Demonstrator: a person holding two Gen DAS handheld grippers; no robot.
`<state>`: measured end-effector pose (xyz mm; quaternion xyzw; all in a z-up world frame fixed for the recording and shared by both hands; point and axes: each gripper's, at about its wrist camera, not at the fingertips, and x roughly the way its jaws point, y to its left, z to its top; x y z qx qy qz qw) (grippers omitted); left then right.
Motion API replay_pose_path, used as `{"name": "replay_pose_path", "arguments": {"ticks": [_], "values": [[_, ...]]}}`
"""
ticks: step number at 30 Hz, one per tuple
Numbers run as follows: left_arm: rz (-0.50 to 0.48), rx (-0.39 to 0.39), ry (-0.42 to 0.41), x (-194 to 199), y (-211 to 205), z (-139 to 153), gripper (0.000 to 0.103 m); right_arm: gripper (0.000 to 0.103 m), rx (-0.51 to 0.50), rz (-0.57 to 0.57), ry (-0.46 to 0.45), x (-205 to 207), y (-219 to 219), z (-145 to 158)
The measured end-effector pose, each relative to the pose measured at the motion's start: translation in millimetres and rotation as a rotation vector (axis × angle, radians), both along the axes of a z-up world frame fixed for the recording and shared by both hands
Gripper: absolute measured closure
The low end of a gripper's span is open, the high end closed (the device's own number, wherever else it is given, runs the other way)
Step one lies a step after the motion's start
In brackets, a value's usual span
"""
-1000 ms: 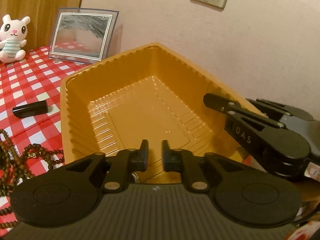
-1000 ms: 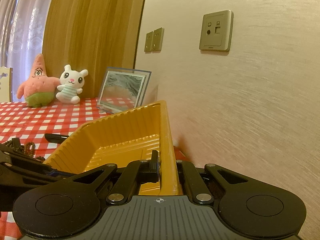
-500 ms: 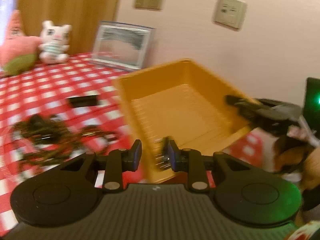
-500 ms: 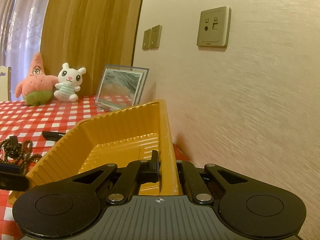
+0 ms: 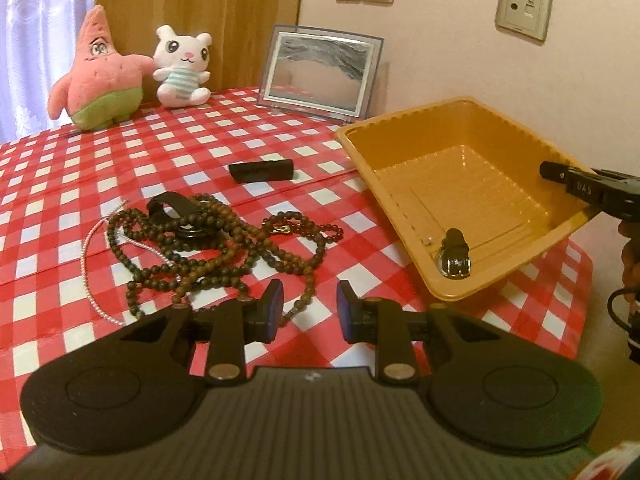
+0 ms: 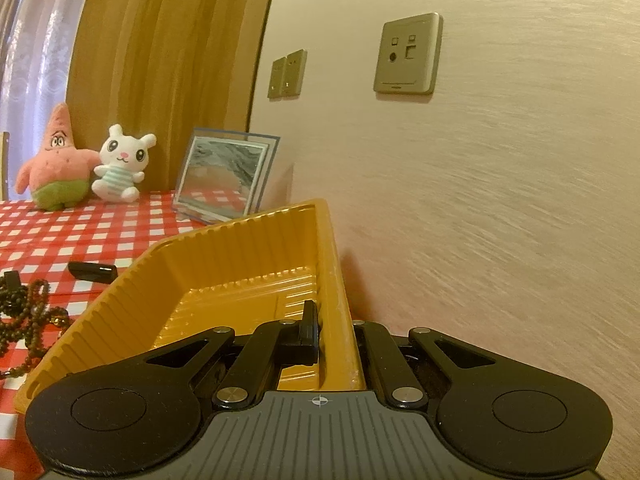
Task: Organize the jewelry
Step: 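Pick another small dark item with the left gripper and release it in the tray, then grasp the brown bead strand with the left gripper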
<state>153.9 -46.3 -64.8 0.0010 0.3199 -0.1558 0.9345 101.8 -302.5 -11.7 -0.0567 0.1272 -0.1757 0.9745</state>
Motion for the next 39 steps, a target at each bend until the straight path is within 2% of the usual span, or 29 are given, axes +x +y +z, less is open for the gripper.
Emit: {"name": "replay_pose_path", "arguments": {"ticks": [8,15,23,25,27,35,39], "values": [[-0.050,0.067,-0.034,27,-24,-4,0.079,0.100,0.004,-0.004,-0.002,0,0,-1],[-0.087,0.129,-0.027,61,-41,-15,0.082,0.100,0.010,-0.005,-0.001,0,-1,-1],[-0.094,0.156,0.036,84,-46,-31,0.085,0.099,0.015,-0.005,-0.002,1,-3,-2],[-0.097,0.158,0.034,82,-45,-33,0.087,0.099,0.016,-0.005,-0.002,1,-3,-2],[-0.106,0.163,0.035,78,-45,-33,0.097,0.099,0.017,-0.005,-0.001,1,-4,-2],[-0.097,0.136,0.017,50,-31,-24,0.097,0.100,0.015,-0.004,-0.002,1,-3,-3],[-0.083,0.068,0.003,36,-17,-6,0.097,0.100,0.014,-0.003,-0.002,0,-1,-2]]}}
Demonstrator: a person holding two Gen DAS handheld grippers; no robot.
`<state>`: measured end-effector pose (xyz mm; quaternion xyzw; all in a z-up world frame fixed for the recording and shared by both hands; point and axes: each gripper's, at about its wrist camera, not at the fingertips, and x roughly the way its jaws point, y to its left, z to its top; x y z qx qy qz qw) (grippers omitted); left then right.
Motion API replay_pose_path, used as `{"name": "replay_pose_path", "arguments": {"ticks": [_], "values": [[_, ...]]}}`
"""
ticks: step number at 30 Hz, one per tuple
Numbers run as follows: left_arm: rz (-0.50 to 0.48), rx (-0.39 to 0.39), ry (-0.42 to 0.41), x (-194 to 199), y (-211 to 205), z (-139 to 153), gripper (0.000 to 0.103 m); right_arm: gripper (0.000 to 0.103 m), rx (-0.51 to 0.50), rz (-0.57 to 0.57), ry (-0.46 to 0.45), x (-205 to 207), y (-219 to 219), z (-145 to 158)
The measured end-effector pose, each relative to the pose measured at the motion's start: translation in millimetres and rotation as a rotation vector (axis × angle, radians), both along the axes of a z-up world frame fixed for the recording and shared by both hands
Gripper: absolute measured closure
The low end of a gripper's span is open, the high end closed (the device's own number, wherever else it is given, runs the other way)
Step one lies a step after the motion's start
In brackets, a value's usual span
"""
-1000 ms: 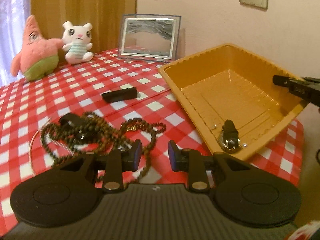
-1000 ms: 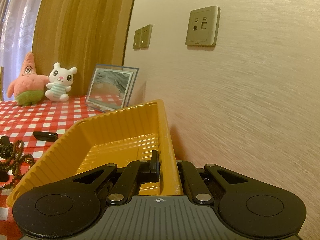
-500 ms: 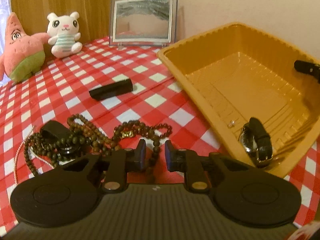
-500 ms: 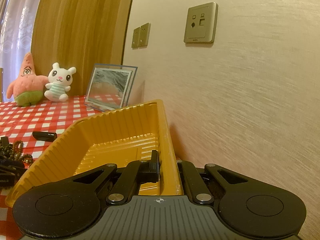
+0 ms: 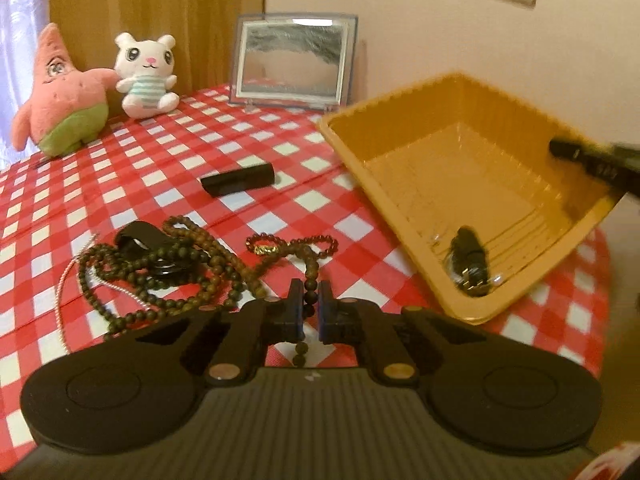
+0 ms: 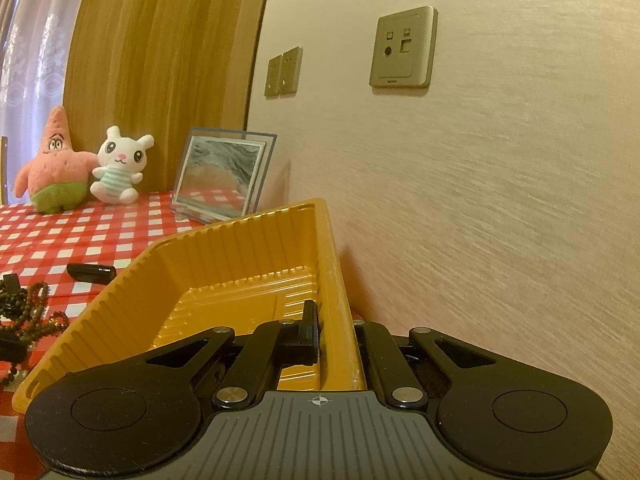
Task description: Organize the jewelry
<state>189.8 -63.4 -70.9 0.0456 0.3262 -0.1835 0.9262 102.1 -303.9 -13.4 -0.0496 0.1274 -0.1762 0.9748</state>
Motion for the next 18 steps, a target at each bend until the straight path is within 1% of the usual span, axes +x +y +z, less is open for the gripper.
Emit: {"name": "replay_pose_path", "arguments": {"ticks": [9,15,18], "values": [[0.007,-0.107,-0.052,-12,20,45,0.097,0.100,0.002,0.010,-0.004,-2,5,2],[-0.019,-0.151,-0.094,-16,11,67,0.097,0.100,0.001,0.016,-0.005,-2,7,3],[-0.045,-0.183,-0.098,-10,3,72,0.097,0.100,0.000,0.019,-0.005,-3,8,3]]}}
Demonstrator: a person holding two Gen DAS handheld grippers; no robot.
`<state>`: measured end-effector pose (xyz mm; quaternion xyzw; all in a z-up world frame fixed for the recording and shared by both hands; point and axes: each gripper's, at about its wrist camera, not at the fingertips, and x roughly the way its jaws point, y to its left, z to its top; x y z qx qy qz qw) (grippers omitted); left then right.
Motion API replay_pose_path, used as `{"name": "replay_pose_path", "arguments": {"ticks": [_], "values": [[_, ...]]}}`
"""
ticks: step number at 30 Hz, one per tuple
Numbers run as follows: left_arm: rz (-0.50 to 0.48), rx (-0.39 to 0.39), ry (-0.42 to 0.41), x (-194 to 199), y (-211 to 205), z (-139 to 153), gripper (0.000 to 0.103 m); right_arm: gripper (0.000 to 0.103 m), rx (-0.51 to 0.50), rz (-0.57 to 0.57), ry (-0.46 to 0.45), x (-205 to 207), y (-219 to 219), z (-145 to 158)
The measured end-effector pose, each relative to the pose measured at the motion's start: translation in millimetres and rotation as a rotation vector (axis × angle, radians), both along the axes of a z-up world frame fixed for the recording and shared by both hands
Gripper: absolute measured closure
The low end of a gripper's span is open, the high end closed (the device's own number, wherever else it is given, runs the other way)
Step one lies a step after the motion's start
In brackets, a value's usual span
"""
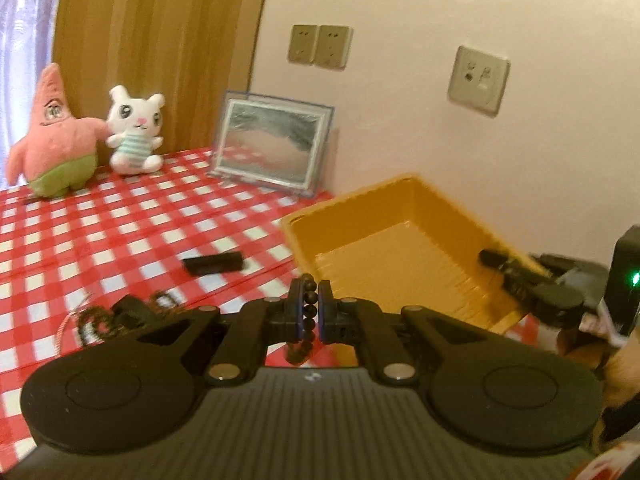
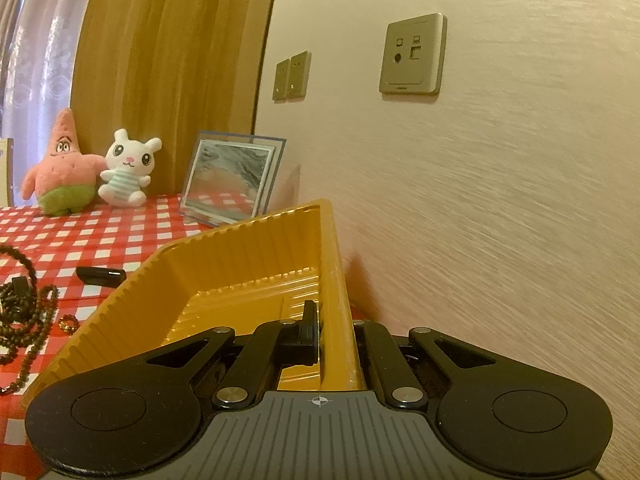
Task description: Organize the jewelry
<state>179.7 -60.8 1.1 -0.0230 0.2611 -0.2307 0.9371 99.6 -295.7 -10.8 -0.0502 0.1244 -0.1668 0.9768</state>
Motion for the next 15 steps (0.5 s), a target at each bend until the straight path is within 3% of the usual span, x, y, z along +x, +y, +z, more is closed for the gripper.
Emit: {"name": "replay_pose_path", "arguments": {"ticks": [8,15], "values": [[-0.064,-0.034,0.016,23,-33,-5,0.097,0.100,0.006,0.002,0.003,0,-3,-1],[-0.088,-0.015,0.081,41,-57,-30,0.097,0.100,0.006,0.003,0.002,2,-3,0]]}}
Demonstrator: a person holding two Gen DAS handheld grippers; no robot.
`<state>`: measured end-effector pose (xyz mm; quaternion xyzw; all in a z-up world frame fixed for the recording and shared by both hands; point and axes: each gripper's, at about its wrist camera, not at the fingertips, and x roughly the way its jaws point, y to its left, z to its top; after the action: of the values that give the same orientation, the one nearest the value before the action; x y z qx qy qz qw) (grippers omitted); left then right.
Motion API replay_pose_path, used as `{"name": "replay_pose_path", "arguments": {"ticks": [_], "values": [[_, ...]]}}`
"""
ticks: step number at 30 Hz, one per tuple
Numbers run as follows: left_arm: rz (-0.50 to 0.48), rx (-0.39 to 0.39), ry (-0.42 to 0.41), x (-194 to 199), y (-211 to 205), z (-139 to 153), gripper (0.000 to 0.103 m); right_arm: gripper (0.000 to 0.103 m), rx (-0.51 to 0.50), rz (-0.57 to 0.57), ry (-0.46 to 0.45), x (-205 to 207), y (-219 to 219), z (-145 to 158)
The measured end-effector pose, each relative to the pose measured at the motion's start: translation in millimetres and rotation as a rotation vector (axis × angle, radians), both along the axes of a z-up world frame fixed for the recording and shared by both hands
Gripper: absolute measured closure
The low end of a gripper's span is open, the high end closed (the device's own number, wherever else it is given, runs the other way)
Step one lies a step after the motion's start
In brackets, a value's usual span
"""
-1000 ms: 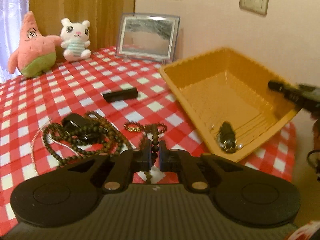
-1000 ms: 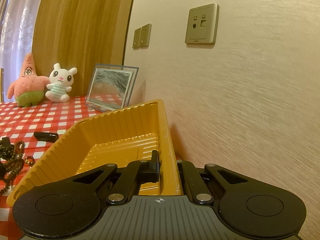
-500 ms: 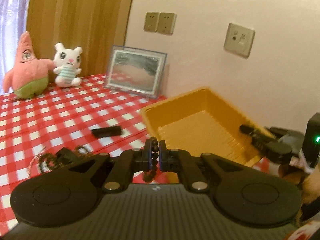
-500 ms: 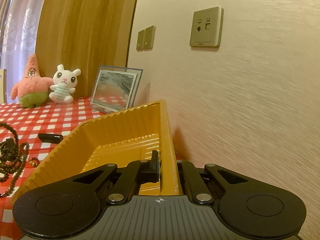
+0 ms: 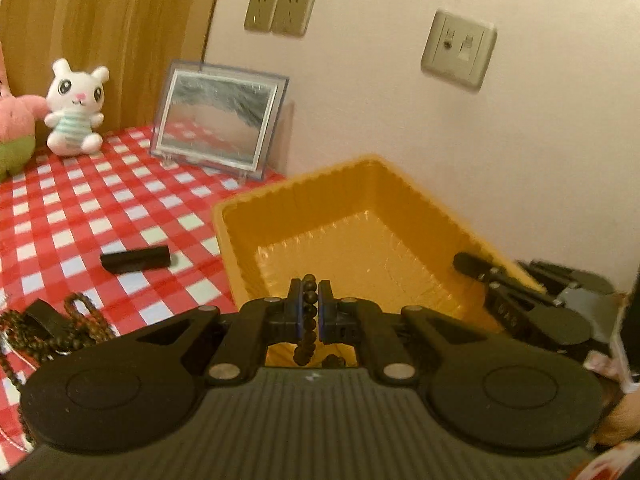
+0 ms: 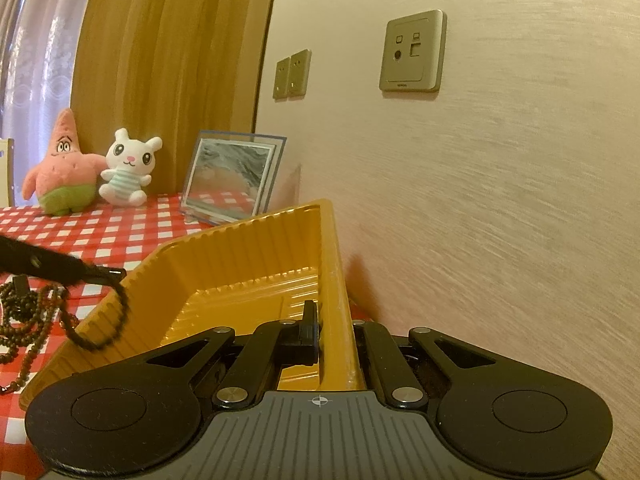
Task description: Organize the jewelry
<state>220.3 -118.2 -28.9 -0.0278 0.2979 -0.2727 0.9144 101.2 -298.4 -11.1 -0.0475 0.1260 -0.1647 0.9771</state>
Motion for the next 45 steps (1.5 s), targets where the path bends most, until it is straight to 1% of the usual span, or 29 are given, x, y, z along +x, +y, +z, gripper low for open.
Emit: {"name": "replay_pose_path", "arguments": {"ticks": [3,5,6,8,11,14,19,23,27,31,35,45], "values": [[0.009,0.014,0.047,6,-5,-11,0.097,0.100,0.000,0.000,0.000,0,0,0],[0.016,0.013,0.065,8,-5,-15,0.095,0.100,0.000,-0.001,0.001,0,1,0],[0.015,0.009,0.067,8,-5,-16,0.094,0.100,0.000,-0.002,0.001,0,1,0],[0.016,0.000,0.063,4,-2,-14,0.087,0.100,0.001,-0.002,0.001,0,1,0],[0.034,-0.014,0.051,-7,7,-10,0.084,0.100,0.002,-0.003,0.002,0,1,0],[0.065,-0.021,0.059,-22,23,-10,0.084,0.100,0.005,-0.005,0.002,1,0,-1],[0.163,0.011,0.094,-46,58,-19,0.084,0.100,0.002,-0.003,-0.001,1,0,-1],[0.251,0.056,0.129,-63,88,-29,0.084,0.100,0.004,-0.006,0.000,1,0,-2],[0.314,0.098,0.142,-79,110,-35,0.084,0.100,0.005,-0.011,0.000,2,1,-2],[0.351,0.120,0.142,-87,123,-38,0.084,0.100,0.003,-0.016,0.002,1,3,-2],[0.379,0.154,0.129,-87,129,-41,0.084,0.100,-0.001,-0.018,0.005,0,4,-2],[0.398,0.164,0.119,-77,133,-44,0.084,0.100,0.002,-0.020,0.008,1,2,-3]]}}
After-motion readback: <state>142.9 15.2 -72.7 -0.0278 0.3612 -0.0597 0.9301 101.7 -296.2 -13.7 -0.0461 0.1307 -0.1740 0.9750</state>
